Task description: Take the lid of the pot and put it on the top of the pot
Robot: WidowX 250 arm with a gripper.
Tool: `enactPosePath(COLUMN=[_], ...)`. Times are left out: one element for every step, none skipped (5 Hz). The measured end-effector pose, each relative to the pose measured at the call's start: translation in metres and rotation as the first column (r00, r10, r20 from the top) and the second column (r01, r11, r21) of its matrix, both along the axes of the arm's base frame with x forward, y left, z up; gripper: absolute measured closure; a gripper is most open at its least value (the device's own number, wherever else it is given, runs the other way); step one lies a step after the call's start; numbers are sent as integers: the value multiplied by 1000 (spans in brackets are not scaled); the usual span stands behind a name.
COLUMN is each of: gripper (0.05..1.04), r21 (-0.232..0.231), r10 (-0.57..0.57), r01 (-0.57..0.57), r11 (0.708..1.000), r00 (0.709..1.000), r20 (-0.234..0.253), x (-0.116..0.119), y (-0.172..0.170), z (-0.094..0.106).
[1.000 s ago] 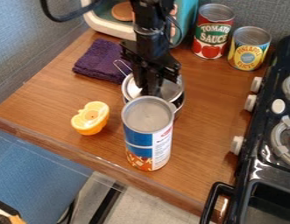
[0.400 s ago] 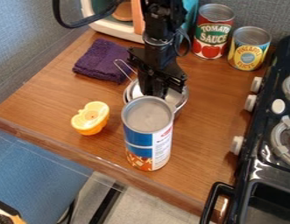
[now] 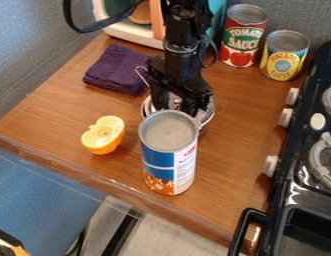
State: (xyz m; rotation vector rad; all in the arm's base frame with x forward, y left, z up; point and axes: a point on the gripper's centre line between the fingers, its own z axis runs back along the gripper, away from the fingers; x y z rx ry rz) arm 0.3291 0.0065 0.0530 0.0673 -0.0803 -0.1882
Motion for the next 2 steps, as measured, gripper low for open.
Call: enactPosePath(gripper=[78,83], r21=[-24,-37], r10=[-7,-16], r01=[8,19], r11=[1000,999], r00=[999,997], r20=[49,70], x=[3,-1], y=[-4,-3], z=[28,47])
